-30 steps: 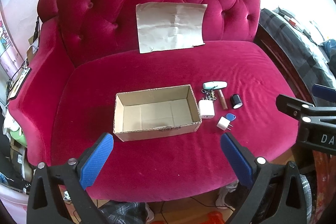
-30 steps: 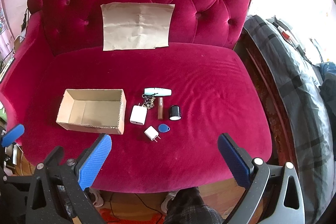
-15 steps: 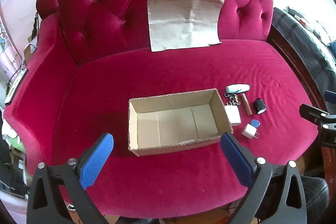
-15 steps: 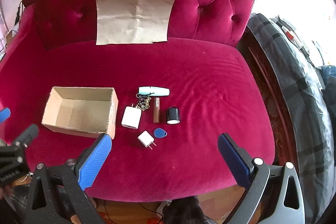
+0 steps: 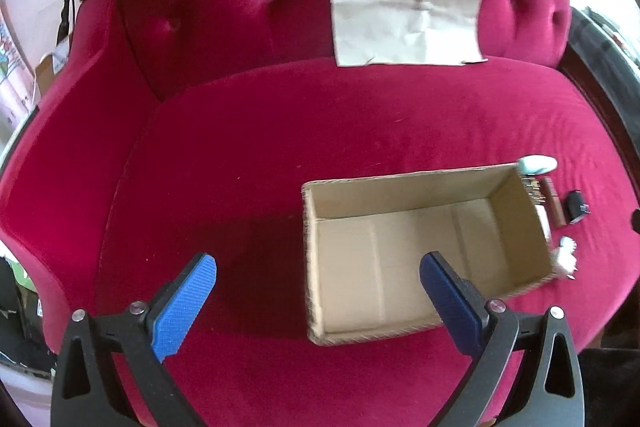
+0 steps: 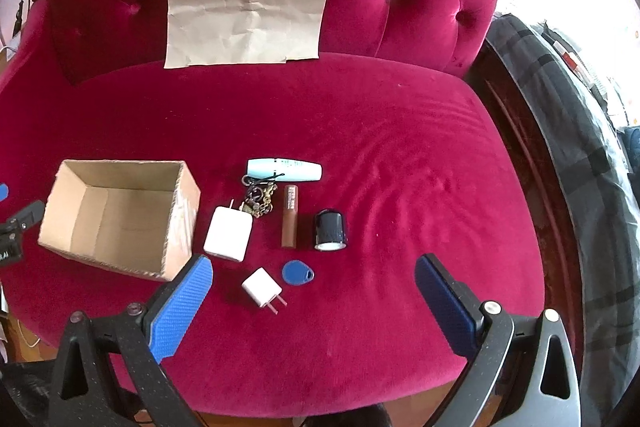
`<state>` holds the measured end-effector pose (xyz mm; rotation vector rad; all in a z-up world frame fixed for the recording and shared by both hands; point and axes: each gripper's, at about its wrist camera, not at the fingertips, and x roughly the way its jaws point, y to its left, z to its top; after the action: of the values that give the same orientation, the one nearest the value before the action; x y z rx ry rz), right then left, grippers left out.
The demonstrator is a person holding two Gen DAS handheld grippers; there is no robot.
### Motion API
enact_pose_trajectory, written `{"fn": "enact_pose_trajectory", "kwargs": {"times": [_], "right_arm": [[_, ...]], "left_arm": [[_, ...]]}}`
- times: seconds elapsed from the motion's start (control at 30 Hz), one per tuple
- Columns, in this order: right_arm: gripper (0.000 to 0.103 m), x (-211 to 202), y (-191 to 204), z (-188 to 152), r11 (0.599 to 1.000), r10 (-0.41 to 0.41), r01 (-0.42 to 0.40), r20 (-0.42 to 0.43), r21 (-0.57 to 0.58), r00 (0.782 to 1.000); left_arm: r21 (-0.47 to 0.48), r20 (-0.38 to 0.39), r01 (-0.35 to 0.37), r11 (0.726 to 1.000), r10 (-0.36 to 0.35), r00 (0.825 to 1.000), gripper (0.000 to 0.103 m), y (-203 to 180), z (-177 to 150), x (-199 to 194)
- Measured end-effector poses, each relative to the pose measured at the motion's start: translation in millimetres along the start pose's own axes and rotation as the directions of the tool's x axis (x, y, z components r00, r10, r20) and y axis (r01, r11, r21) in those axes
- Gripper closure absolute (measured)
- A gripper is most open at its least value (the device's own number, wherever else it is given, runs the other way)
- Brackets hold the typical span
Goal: Organize rigid objects
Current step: 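Move the left gripper to the cardboard box and clamp its wall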
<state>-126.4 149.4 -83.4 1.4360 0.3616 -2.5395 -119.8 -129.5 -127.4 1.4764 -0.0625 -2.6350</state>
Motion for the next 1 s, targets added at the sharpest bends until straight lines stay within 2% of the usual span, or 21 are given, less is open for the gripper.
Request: {"fn": "enact_pose_trajectory", "kwargs": {"times": [0.47,0.67,0.77,0.87,0.93,1.0], "right_arm": [[0.000,62,-10,-1,1.000,0.017,-0.017,-0.010,0.012,1.000],[0.000,83,-14,-6,0.999,0.038,-0.037,-0.042,0.024,0.998],[0.000,92,-17,-6,1.000,0.020,-0.019,-0.047,0.017,0.999],[0.000,99,-26,-5,0.999,0.015,-0.014,-0.053,0.036,0.998],[0.000,105,-31,-4,0.998,0.034,-0.030,-0.063,0.062,0.997],[0.000,111,-36,-1,0.996,0.041,-0.036,-0.071,0.076,0.997]], "left_arm": [[-0.058,-0.098,-0.013,0.998,0.008,0.995,0.000,41,-21,73],[-0.043,-0.134,0.026,0.999,-0.032,0.990,0.000,41,-30,84],[-0.028,-0.136,0.061,0.998,-0.064,0.989,0.001,43,-33,83],[-0.029,-0.134,0.082,0.996,-0.085,0.987,0.012,43,-34,81],[-0.023,-0.136,0.101,0.995,-0.103,0.985,0.029,39,-34,79],[-0.020,-0.136,0.123,0.992,-0.124,0.983,0.038,37,-35,76]]}}
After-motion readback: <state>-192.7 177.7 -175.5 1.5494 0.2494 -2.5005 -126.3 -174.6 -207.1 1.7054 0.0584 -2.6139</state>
